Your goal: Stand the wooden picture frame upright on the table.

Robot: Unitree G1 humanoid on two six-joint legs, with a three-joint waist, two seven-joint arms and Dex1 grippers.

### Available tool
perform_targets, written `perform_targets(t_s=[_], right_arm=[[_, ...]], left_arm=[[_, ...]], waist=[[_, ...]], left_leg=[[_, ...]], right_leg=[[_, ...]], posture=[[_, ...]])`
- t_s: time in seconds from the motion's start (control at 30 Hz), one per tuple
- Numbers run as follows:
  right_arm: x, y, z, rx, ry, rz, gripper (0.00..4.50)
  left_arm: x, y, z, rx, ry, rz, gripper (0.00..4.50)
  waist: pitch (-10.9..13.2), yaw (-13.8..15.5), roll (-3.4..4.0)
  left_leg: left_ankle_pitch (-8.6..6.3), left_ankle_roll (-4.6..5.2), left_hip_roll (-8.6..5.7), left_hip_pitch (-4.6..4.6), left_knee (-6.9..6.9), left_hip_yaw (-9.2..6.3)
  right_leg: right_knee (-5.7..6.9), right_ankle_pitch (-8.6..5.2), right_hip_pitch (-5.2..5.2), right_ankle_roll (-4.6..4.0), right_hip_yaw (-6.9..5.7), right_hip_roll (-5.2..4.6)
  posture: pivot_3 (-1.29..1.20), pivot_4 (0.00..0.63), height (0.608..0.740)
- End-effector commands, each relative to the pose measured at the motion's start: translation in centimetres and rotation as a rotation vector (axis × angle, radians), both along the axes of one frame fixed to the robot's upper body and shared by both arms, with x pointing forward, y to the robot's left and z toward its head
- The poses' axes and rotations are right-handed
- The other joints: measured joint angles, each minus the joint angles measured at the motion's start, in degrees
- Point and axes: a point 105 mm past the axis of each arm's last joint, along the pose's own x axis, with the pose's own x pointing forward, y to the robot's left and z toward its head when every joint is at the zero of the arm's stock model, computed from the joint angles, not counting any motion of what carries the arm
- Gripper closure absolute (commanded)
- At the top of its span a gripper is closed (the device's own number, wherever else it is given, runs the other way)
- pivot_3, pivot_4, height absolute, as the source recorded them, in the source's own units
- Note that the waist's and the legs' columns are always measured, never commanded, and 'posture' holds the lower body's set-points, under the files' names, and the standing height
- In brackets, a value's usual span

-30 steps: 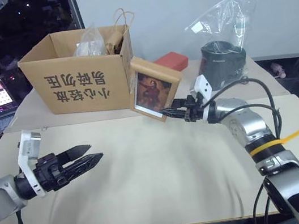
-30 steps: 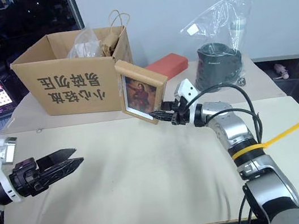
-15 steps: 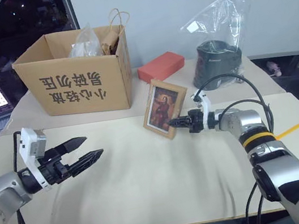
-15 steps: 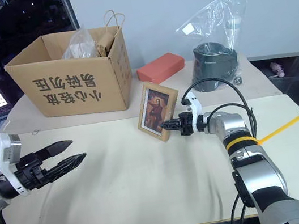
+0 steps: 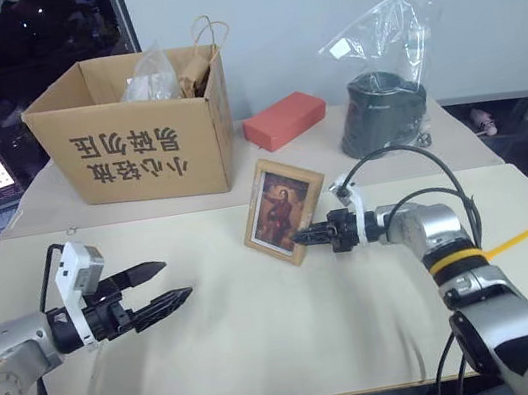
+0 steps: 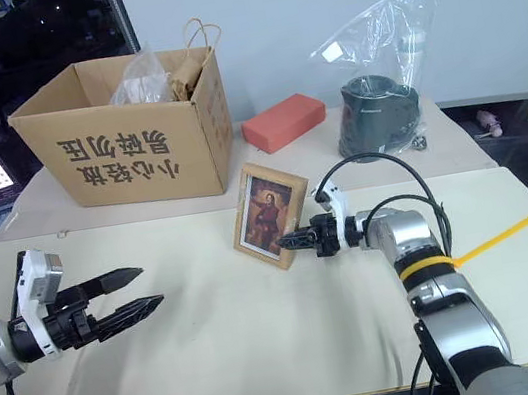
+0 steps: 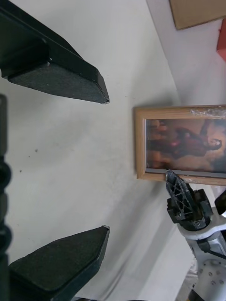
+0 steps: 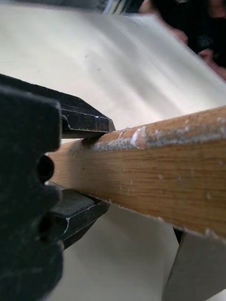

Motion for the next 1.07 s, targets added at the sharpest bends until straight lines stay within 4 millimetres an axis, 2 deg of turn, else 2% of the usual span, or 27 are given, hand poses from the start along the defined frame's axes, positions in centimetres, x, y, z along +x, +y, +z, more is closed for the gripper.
perform_targets(t_s=[0.03, 0.07, 0.13, 0.27, 0.37, 0.47, 0.53, 0.6, 0.7, 0.77, 0.83, 0.97, 1.07], right_arm=[[-1.0, 0.6, -2.7, -0.044, 0.078, 0.001, 3.30], [-0.9, 0.6, -2.6, -0.043, 0.072, -0.008, 3.30], [-0.8, 0.4, -2.0, -0.034, 0.056, -0.021, 2.29], [-0.5, -2.4, -0.3, -0.013, 0.015, -0.103, 1.03], [-1.2, -5.0, 0.8, 0.005, 0.000, -0.155, 0.04], [-2.5, -7.4, 2.2, 0.017, -0.047, -0.191, 0.04], [-4.6, -9.1, 2.9, -0.059, -0.166, -0.159, 0.04], [-6.4, -9.7, 3.1, -0.131, -0.250, -0.107, 0.04], [-9.9, -10.2, 3.9, -0.261, -0.452, -0.013, 0.04], [-10.3, -10.6, 5.1, -0.208, -0.503, -0.109, 0.04], [-10.2, -10.9, 5.8, -0.164, -0.526, -0.196, 0.04], [-10.1, -11.3, 5.7, -0.139, -0.516, -0.298, 0.04], [-9.7, -10.9, 5.1, -0.111, -0.499, -0.343, 0.04]], left_arm=[[0.3, 0.0, 0.8, 0.008, -0.051, -0.001, 0.00], [0.3, 0.0, 0.7, 0.008, -0.050, 0.000, 0.00], [0.5, 0.0, 0.6, 0.013, -0.053, 0.001, 0.00], [1.9, -0.1, 1.2, -0.008, -0.100, 0.027, 0.00], [2.5, 0.3, 0.8, 0.002, -0.097, 0.059, 0.00], [3.3, 0.9, 0.4, 0.025, -0.124, 0.111, 0.00], [4.0, 1.6, -0.4, 0.093, -0.167, 0.190, 0.00], [4.2, 1.7, -0.9, 0.118, -0.196, 0.207, 0.00], [3.9, 1.4, -3.2, 0.141, -0.055, 0.175, 0.00], [4.2, 0.9, -3.8, 0.145, -0.035, 0.191, 0.00], [4.5, 0.2, -3.6, 0.146, -0.070, 0.198, 0.00], [4.9, -1.1, -3.3, 0.147, -0.107, 0.172, 0.00], [5.3, -1.6, -3.2, 0.152, -0.110, 0.140, 0.00]], waist=[[0.0, -0.2, -0.01], [0.0, -0.4, -0.01], [0.0, -0.6, -0.01], [0.1, -0.2, 0.12], [0.1, 0.6, 0.11], [0.1, 1.0, 0.11], [0.1, 1.1, 0.15], [0.1, 1.4, 0.16], [0.1, 1.3, 0.15], [0.1, 1.0, 0.14], [0.2, 0.6, 0.12], [0.2, 0.9, 0.03], [0.2, 1.0, 0.01]], left_leg=[[0.00, 0.00, 0.00, 0.00, 0.00, 0.00], [0.00, 0.00, 0.00, 0.00, 0.00, 0.00], [0.00, 0.00, 0.00, 0.01, 0.00, 0.00], [0.01, 0.01, -0.03, -0.18, 0.08, 0.00], [0.01, 0.01, -0.03, -0.19, 0.08, 0.00], [-0.03, 0.07, -0.03, -0.19, 0.02, 0.00], [-0.04, 0.08, -0.03, -0.21, 0.01, 0.00], [-0.06, 0.09, -0.04, -0.25, 0.01, 0.00], [-0.07, 0.11, -0.03, -0.24, 0.04, 0.02], [-0.07, 0.11, -0.03, -0.20, 0.04, 0.02], [-0.06, 0.11, -0.02, -0.12, 0.13, 0.02], [-0.05, 0.11, -0.03, -0.08, 0.31, 0.03], [-0.05, 0.12, -0.03, -0.13, 0.30, 0.03]], right_leg=[[0.00, 0.00, 0.01, 0.00, 0.00, 0.00], [0.00, 0.00, 0.01, 0.00, 0.00, 0.00], [0.00, 0.00, 0.02, 0.00, 0.00, 0.00], [0.00, 0.02, -0.09, 0.02, 0.01, -0.02], [-0.03, 0.03, -0.07, 0.03, 0.00, -0.02], [-0.04, 0.00, -0.09, -0.03, -0.02, -0.02], [-0.05, 0.00, -0.11, -0.04, -0.01, -0.02], [-0.10, -0.03, -0.08, -0.02, -0.02, -0.03], [-0.11, -0.08, -0.08, 0.06, -0.02, -0.04], [-0.07, -0.12, -0.07, 0.10, -0.01, -0.04], [-0.05, -0.11, 0.00, 0.11, 0.01, -0.03], [-0.04, 0.02, 0.09, 0.15, 0.03, -0.03], [-0.06, 0.02, 0.08, 0.14, 0.03, -0.03]], posture=[[0.00, 0.150, 0.740], [0.00, 0.150, 0.740], [0.00, 0.150, 0.740], [0.00, 0.150, 0.740], [0.00, 0.150, 0.740], [0.00, 0.150, 0.740], [0.00, 0.150, 0.740], [0.00, 0.150, 0.740], [0.00, 0.150, 0.740], [0.00, 0.150, 0.740], [0.00, 0.150, 0.740], [0.00, 0.150, 0.740], [0.00, 0.150, 0.740]])
